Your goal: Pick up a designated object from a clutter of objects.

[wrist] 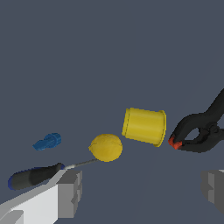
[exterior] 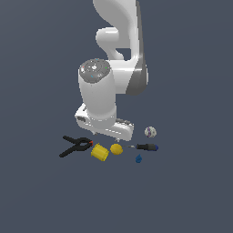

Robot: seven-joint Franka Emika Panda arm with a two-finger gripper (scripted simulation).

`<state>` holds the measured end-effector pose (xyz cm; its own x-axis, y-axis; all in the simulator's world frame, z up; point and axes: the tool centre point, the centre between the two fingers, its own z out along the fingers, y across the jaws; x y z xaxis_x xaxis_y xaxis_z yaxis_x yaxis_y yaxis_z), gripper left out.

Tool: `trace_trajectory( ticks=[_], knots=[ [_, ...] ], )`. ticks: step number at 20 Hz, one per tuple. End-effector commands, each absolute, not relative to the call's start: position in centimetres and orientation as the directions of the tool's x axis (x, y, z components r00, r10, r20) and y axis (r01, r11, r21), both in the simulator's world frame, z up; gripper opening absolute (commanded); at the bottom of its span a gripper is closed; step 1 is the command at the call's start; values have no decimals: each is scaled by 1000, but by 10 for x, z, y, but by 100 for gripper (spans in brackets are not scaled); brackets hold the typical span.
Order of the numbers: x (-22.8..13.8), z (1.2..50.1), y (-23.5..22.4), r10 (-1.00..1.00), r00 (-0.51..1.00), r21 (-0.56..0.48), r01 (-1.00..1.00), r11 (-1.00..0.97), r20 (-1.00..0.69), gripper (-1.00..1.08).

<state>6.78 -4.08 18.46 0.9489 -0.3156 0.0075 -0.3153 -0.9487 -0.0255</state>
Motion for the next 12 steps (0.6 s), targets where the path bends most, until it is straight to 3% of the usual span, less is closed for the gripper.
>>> trace_trajectory(
  ticks=[1, 12],
  knots=[
    [73, 160, -51, -363, 932, -21, -363, -932, 5, 100],
    [78, 99, -77, -473, 881, -2, -473, -881, 0, 100]
  ],
)
